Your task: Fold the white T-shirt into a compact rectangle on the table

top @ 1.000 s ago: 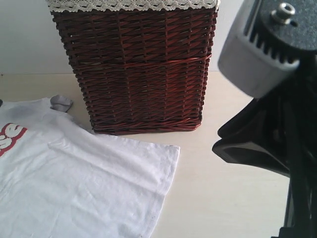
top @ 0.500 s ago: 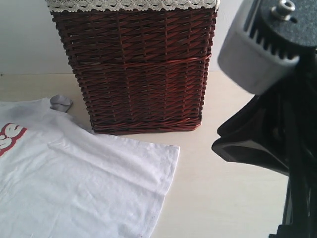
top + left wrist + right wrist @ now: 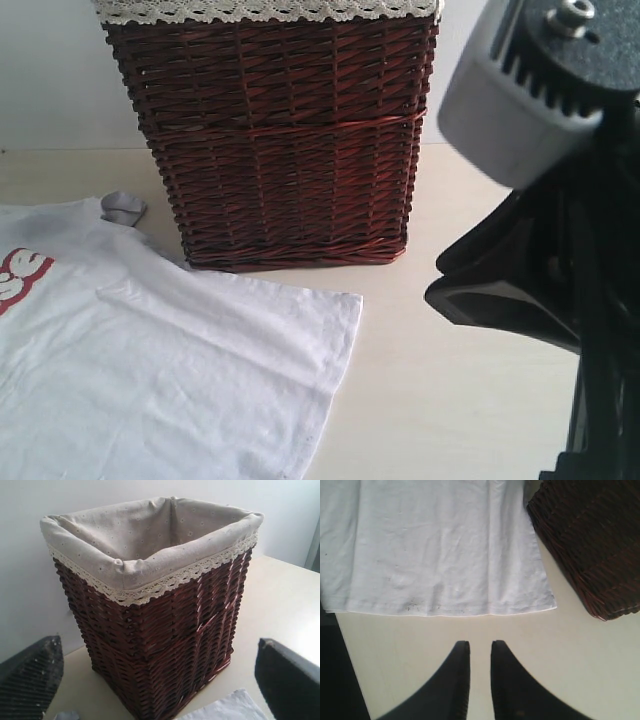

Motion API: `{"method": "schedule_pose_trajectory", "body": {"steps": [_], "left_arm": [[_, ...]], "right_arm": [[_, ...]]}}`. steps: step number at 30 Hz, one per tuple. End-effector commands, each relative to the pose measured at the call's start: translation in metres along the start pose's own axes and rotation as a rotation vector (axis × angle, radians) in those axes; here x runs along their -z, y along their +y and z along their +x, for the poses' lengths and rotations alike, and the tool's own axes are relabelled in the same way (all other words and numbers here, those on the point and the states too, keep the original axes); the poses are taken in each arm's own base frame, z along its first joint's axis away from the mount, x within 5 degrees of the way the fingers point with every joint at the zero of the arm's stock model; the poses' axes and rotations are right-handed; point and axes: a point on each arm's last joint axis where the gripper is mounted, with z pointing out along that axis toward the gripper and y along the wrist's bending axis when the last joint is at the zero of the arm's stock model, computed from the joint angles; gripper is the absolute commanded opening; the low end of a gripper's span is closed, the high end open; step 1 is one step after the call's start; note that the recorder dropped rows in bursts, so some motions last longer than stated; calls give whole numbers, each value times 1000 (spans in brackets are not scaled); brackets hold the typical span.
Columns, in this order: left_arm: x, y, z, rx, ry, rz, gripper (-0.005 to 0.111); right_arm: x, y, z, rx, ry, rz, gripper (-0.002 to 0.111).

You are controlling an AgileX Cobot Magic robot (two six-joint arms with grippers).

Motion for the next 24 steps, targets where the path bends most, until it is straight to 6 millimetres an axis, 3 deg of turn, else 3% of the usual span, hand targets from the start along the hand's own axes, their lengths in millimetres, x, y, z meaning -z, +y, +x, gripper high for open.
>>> {"method": "schedule_pose_trajectory", "body": {"steps": [1, 8, 14, 21, 24], "left_arm": [[0, -3, -2, 7, -11, 7, 105], [5, -36, -14, -114, 0, 53, 105], [18, -87, -35, -276, -82, 93, 105], [54, -146, -48, -513, -218, 124, 105], [73, -156, -58, -438, -359, -14, 105]], "right_arm": [[-2, 0, 0, 0, -7, 4, 17], [-2, 0, 0, -5, -7, -3, 17], [-2, 1, 0, -7, -6, -7, 17], [-2, 1, 0, -8, -7, -9, 17], [-2, 1, 0, -8, -7, -9, 17]]}}
